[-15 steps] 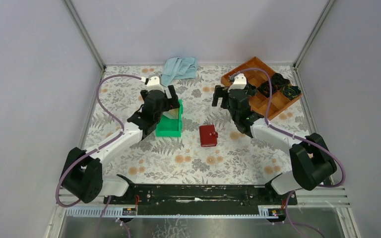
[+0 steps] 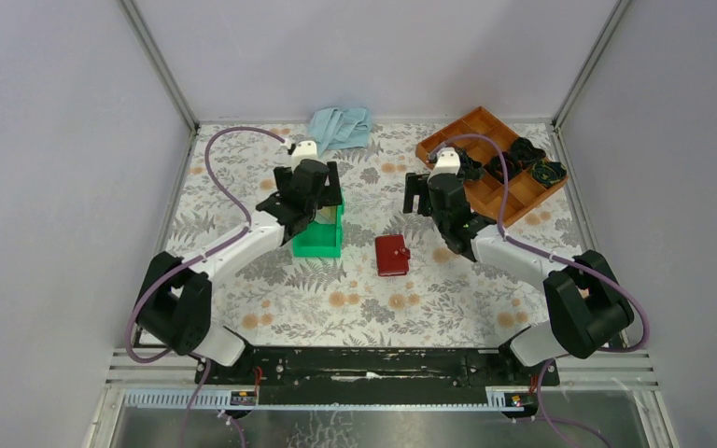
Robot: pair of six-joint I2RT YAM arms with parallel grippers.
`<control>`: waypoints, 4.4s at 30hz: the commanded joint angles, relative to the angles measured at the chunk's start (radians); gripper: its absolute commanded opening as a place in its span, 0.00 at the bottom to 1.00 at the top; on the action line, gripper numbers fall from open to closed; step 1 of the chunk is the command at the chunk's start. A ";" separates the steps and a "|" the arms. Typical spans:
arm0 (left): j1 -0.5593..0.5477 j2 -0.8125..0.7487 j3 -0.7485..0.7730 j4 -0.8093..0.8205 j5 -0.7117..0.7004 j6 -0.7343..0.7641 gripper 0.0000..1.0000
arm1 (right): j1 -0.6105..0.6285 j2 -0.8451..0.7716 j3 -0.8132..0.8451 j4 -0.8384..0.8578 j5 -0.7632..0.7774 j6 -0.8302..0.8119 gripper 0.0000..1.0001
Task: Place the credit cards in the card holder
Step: Open the card holder at the center of the board.
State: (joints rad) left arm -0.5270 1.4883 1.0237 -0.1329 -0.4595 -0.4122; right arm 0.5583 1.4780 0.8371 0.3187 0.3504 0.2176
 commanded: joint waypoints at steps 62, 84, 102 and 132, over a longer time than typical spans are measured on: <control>-0.745 0.083 -0.095 -0.227 -0.460 -0.506 0.90 | 0.115 0.086 -0.102 -0.159 -0.140 0.122 0.47; -0.755 0.165 -0.059 -0.210 -0.472 -0.492 0.90 | 0.115 0.038 -0.154 -0.182 -0.013 0.138 0.46; -0.771 0.341 0.033 0.001 -0.512 -0.195 0.94 | 0.017 0.042 -0.220 -0.112 -0.176 0.238 0.14; -0.735 0.514 0.117 0.040 -0.630 -0.135 1.00 | -0.014 0.036 -0.246 -0.099 -0.273 0.263 0.08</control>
State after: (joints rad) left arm -1.2919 1.9858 1.1110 -0.0692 -1.0161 -0.5179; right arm 0.5560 1.5356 0.6022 0.2317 0.0856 0.4778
